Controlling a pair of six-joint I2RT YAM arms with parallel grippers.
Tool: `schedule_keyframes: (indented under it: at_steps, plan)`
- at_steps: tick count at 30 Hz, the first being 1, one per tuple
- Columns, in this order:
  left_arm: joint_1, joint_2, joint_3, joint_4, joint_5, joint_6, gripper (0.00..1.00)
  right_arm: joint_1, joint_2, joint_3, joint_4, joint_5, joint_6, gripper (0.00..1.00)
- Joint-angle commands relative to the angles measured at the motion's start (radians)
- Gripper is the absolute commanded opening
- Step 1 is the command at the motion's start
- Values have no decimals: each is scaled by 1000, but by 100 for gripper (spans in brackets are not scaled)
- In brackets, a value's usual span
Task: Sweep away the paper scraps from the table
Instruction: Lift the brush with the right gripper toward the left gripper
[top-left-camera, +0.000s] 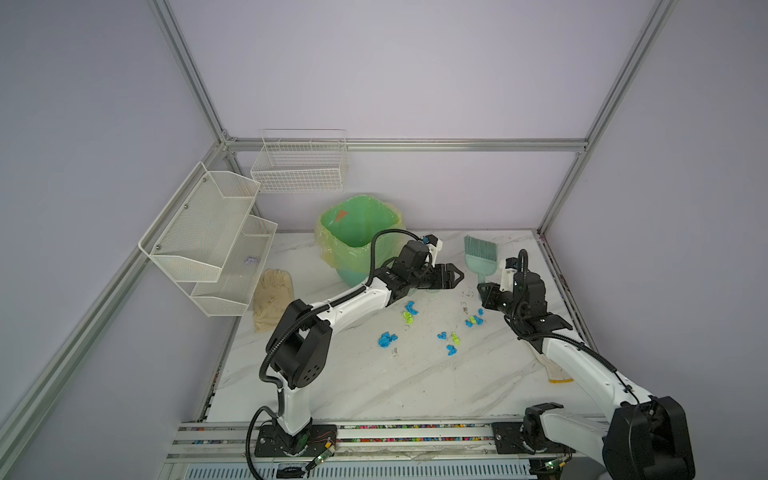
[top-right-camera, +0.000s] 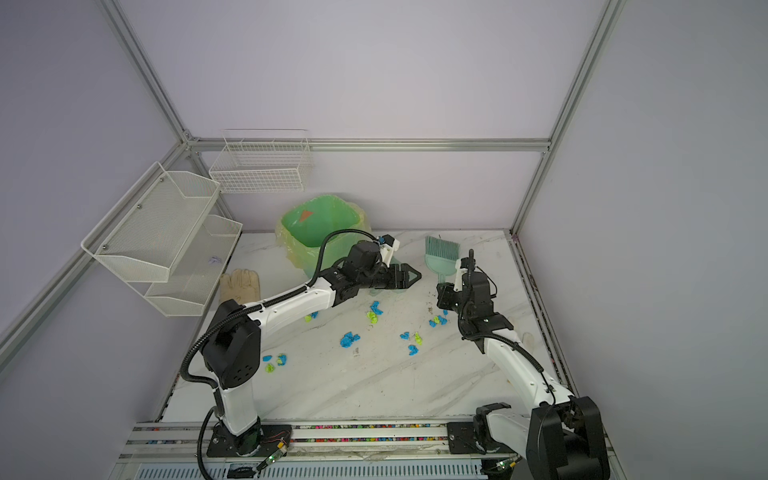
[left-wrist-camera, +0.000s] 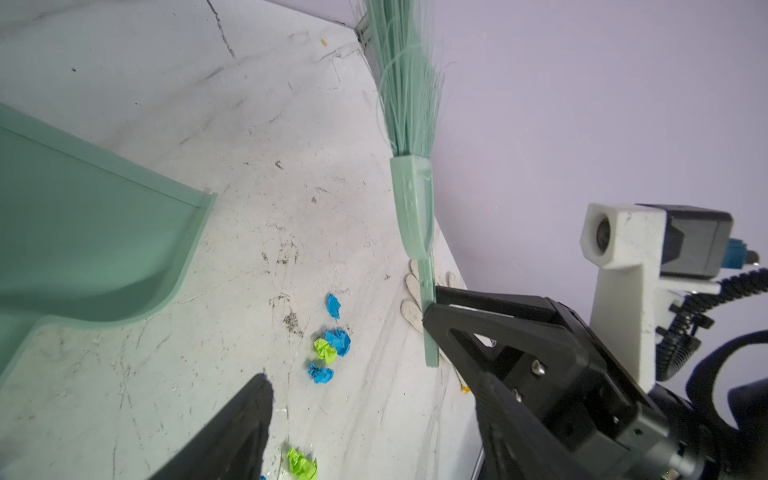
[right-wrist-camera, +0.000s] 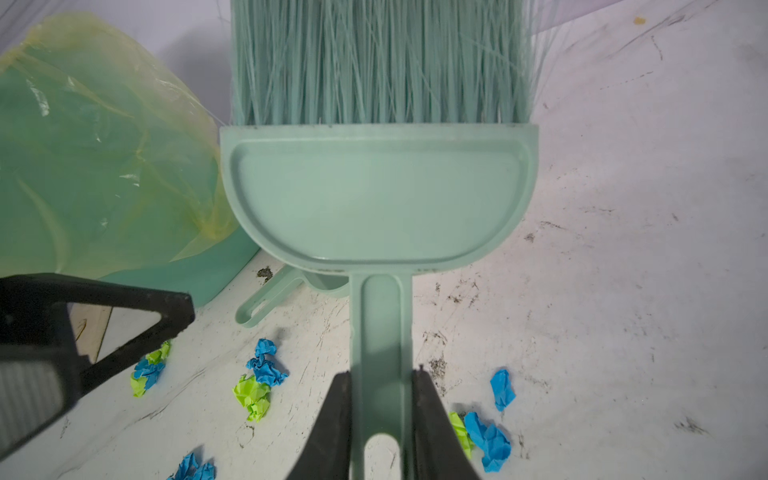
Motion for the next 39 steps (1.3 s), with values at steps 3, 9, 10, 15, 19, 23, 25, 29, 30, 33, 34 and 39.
schedule_keyframes:
  at_steps: [3, 9, 10, 15, 19, 23, 25, 29, 30, 33, 34, 39]
  plan:
    - [4, 28, 94, 150, 19, -33, 73, 8, -42, -16, 50, -28, 19, 0]
    - [4, 68, 127, 187, 53, -81, 72, 18, -47, -29, 47, -28, 24, 0]
    - [4, 71, 130, 188, 53, -85, 72, 23, -49, -30, 50, -30, 25, 0]
    - [4, 86, 142, 202, 63, -104, 71, 48, -50, -24, 37, -19, 33, 0]
    - [3, 97, 155, 210, 73, -116, 67, 73, -62, -27, 35, -3, 40, 0]
    - [4, 106, 158, 216, 66, -125, 61, 97, -70, -27, 37, 13, 51, 0]
    - [3, 114, 163, 219, 73, -129, 55, 113, -73, -27, 38, 23, 56, 0]
    - [4, 117, 166, 219, 78, -136, 44, 133, -72, -28, 47, 33, 61, 0]
    - [4, 113, 163, 219, 78, -136, 40, 137, -69, -26, 46, 29, 59, 0]
    - [4, 108, 161, 211, 67, -132, 28, 145, -69, -31, 49, 34, 59, 0]
    - [4, 105, 158, 210, 65, -132, 24, 147, -69, -33, 51, 34, 59, 0]
    - [6, 95, 151, 200, 50, -128, 6, 147, -79, -34, 55, 27, 65, 0]
